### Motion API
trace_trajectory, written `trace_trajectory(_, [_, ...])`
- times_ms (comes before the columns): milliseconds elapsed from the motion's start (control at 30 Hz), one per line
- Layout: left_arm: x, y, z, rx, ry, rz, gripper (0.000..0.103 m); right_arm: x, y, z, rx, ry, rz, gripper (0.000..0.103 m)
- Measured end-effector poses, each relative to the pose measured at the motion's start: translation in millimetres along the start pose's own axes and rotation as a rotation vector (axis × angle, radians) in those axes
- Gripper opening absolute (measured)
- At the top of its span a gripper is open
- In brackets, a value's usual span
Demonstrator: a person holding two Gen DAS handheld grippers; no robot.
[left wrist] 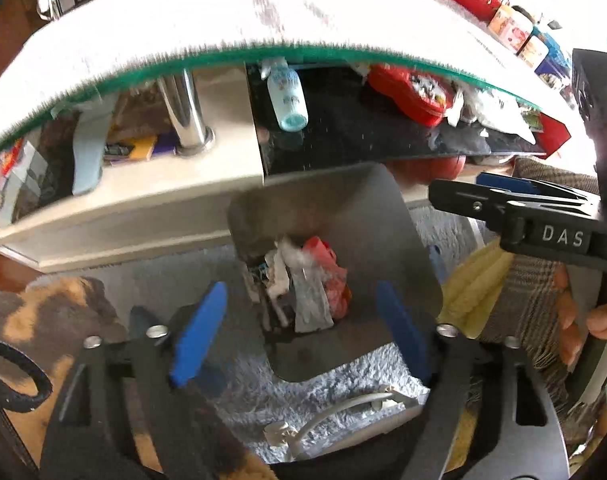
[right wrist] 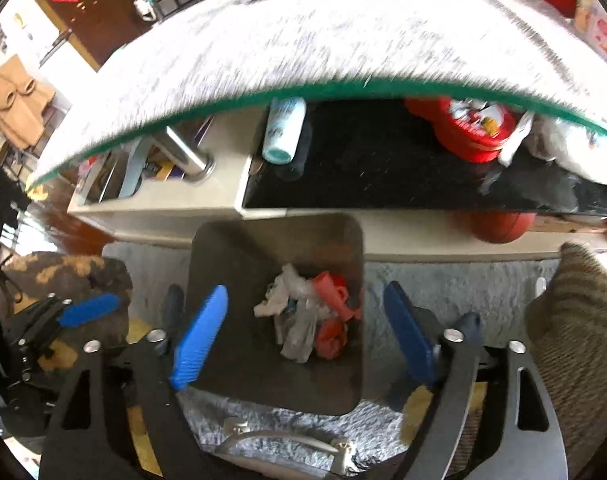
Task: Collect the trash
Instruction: 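Carry the white tube and clear bag into the black bin and open both tools, then grasp the blister pack with the left tool while the right tool grasps the orange paper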
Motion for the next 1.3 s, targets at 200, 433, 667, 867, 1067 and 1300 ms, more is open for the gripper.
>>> trace_trajectory(200, [-21.5, -34.3, -4.9, -0.019, 0.006, 0.059, 0.095, -17.0, -31.8, 8.2, -0.008, 0.005, 0.054, 0.09])
trace_trajectory(433, [-62.7, -79.4, -10.2, -0.062, 0.019, 0.128, 0.095, -60.2, -79.9, 11.4, 0.028, -0.02, 0.137, 0.091])
trace_trajectory(667, [-111.2, -115.4, -15.5, -0.097, 0.03, 0.18, 0.095, -108.7, -116.3, 10.2, 0.052, -0.04, 0.203, 0.091])
trace_trajectory(867, [-151.9, -129.9, -28.5, -0.081, -0.003, 0.189, 0.095, -151.4, -130.1, 8.3, 0.046, -0.042, 0.241, 0.091])
trace_trajectory(1067, [-192.3, -120.4, -29.5, -0.094, 0.02, 0.164, 0.095, -191.9, -115.2, 4.2, 0.017, -0.047, 0.233, 0.091])
trace_trajectory(1300, [-225.3, -93.6, -38.8, -0.076, 0.024, 0.113, 0.095, -242.3, -77.3, -6.9, -0.007, -0.078, 0.199, 0.088])
Point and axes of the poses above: each gripper's, at about its wrist camera, not at the fingertips, and y roughly the way its jaws point, z to its right, x to its underside, the point moved 7 cm from there along y, roughly the way its jaws point, and after that the axes turned 15 degrees about -z, right-handed, at the moved point
